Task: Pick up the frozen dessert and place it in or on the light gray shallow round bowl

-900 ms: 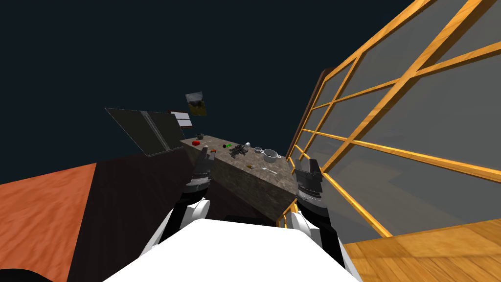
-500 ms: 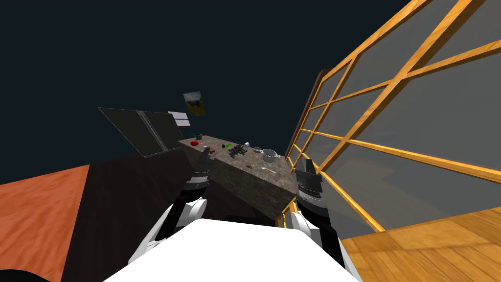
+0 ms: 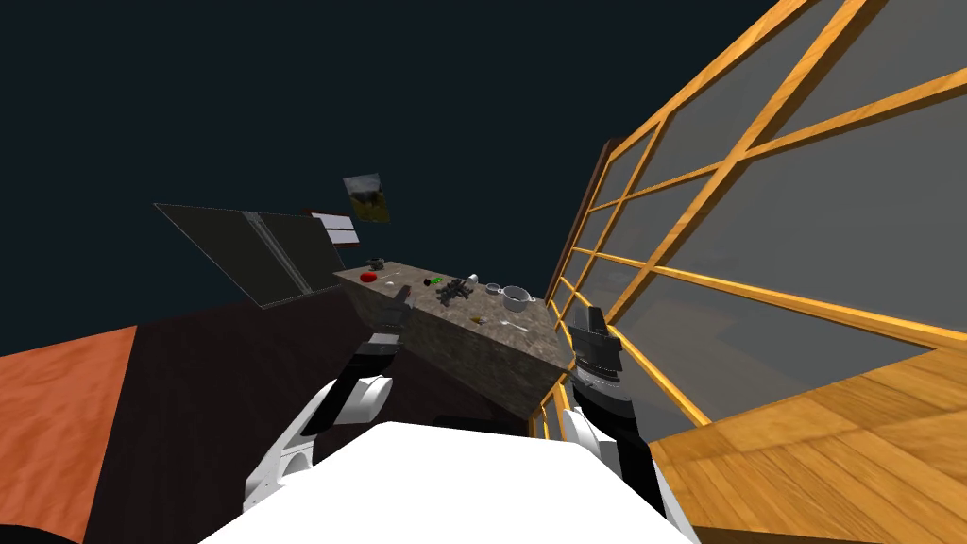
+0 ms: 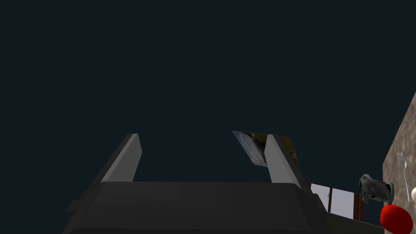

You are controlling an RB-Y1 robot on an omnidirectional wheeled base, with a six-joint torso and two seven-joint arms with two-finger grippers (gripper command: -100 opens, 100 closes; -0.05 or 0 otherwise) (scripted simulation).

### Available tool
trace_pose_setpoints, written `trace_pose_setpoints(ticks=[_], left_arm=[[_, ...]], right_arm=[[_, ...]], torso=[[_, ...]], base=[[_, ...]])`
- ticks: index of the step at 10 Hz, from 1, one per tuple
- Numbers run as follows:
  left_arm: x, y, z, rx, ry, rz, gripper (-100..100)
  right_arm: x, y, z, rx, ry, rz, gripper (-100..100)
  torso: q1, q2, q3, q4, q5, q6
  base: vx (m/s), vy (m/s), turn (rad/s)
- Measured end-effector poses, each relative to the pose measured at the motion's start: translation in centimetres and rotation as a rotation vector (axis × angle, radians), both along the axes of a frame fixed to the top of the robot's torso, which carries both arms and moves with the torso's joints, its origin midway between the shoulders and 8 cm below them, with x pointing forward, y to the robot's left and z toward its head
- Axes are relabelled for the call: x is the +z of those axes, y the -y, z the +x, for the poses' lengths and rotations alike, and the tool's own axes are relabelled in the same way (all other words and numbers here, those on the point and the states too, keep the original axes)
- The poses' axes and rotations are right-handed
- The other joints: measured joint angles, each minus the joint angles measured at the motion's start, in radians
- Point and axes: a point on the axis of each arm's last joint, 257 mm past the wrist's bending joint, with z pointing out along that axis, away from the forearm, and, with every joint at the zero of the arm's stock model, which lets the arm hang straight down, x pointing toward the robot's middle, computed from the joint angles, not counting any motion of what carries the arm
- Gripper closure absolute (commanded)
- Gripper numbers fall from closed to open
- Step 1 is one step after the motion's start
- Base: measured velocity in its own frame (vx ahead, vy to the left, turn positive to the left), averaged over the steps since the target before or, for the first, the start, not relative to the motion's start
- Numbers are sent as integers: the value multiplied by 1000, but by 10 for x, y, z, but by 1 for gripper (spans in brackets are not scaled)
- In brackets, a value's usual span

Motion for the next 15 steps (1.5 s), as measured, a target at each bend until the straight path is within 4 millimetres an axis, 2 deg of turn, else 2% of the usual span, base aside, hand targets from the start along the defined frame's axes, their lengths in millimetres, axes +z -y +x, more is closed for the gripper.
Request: trace_pose_setpoints(ticks=[1, 5, 8, 15], left_arm=[[-10, -11, 5, 13, -37, 9, -100], [-27, -30, 22, 44, -117, 19, -100], [-45, -52, 34, 79, -195, 25, -100], [-78, -92, 52, 151, -353, 23, -100]], right_arm=[[0, 0, 0, 0, 0, 0, 0], [0, 0, 0, 0, 0, 0, 0], [0, 0, 0, 0, 0, 0, 0], [0, 0, 0, 0, 0, 0, 0]], torso=[[0, 0, 0, 0, 0, 0], [0, 0, 0, 0, 0, 0], [-1, 0, 0, 0, 0, 0], [-2, 0, 0, 0, -1, 0]], base=[[-5, -21, -26], [-6, -28, -67], [-4, -33, -49], [-1, -44, -64]])
